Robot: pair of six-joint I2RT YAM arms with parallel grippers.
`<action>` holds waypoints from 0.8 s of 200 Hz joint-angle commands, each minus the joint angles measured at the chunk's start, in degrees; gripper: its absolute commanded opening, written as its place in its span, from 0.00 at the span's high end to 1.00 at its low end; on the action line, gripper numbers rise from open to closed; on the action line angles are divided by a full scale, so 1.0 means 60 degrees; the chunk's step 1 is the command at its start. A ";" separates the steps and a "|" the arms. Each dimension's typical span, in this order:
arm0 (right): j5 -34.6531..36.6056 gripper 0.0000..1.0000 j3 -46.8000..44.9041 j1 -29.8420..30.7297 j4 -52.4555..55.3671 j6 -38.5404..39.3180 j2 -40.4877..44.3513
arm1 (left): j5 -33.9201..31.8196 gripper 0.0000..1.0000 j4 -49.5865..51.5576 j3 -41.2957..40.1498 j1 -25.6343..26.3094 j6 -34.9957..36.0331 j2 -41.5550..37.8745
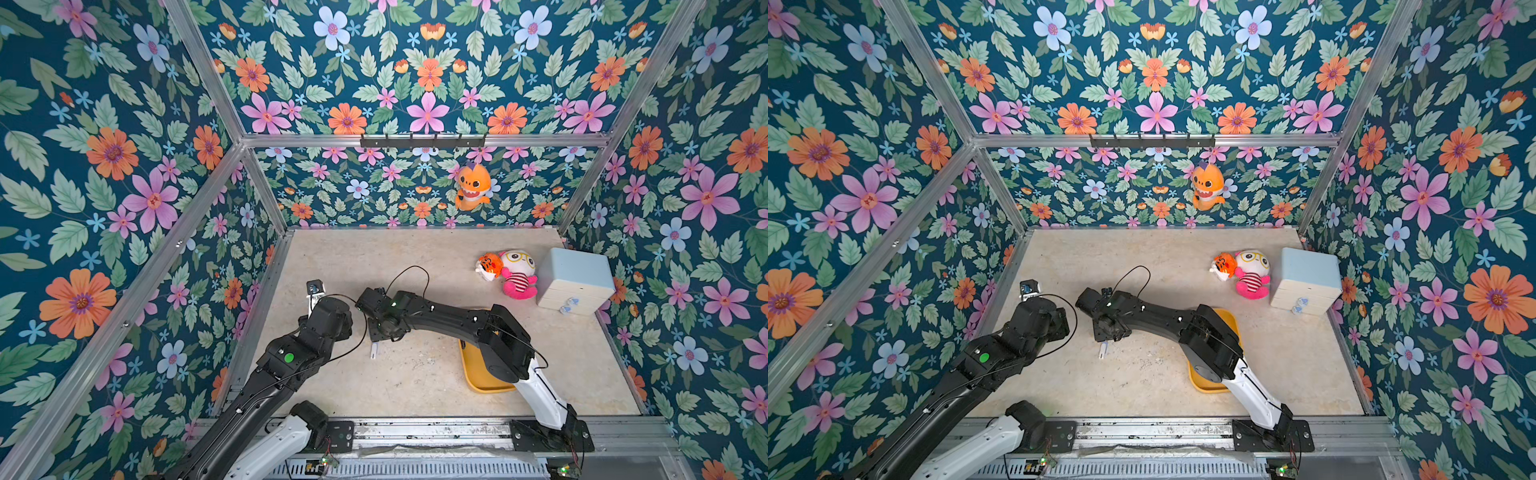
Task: Put the usb flash drive into the storage box
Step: Pick up the USB flash from the center of the board.
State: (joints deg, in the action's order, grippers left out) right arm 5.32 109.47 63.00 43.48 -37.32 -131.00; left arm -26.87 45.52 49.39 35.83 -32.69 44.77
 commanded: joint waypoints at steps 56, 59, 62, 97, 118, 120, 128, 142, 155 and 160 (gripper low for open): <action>0.0065 0.50 0.0302 0.0178 0.0470 0.0520 -0.0601 | -0.0134 0.30 -0.0179 -0.0013 -0.0011 0.0068 0.0036; 0.0065 0.50 0.0331 0.0180 0.0479 0.0533 -0.0627 | -0.0135 0.30 -0.0186 -0.0013 -0.0010 0.0071 0.0050; 0.0065 0.50 0.0373 0.0177 0.0497 0.0532 -0.0656 | -0.0128 0.30 -0.0177 -0.0013 -0.0010 0.0079 0.0072; 0.0270 0.50 0.0822 0.0190 0.0751 0.0639 -0.0930 | -0.0183 0.29 -0.0134 0.0001 -0.0010 0.0043 0.0159; 0.0352 0.50 0.1050 0.0182 0.0881 0.0646 -0.1096 | -0.0181 0.29 -0.0139 -0.0013 -0.0015 0.0028 0.0125; 0.0375 0.50 0.1092 0.0179 0.0911 0.0652 -0.1126 | -0.0180 0.29 -0.0136 -0.0013 -0.0012 0.0032 0.0122; 0.0467 0.51 0.1205 0.0177 0.1042 0.0656 -0.1216 | -0.0180 0.29 -0.0141 -0.0013 -0.0010 0.0030 0.0118; 0.0624 0.53 0.1257 0.0186 0.1207 0.0654 -0.1305 | -0.0178 0.29 -0.0130 -0.0013 -0.0010 0.0028 0.0140; 0.0753 0.54 0.1272 0.0174 0.1280 0.0654 -0.1383 | -0.0180 0.29 -0.0132 -0.0024 -0.0012 0.0032 0.0154; 0.0802 0.55 0.1292 0.0182 0.1350 0.0654 -0.1428 | -0.0179 0.29 -0.0145 -0.0027 -0.0018 0.0028 0.0155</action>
State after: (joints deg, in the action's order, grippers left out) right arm 7.79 117.01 64.03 47.59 -33.52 -138.37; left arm -27.09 44.97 49.21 35.83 -32.69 45.63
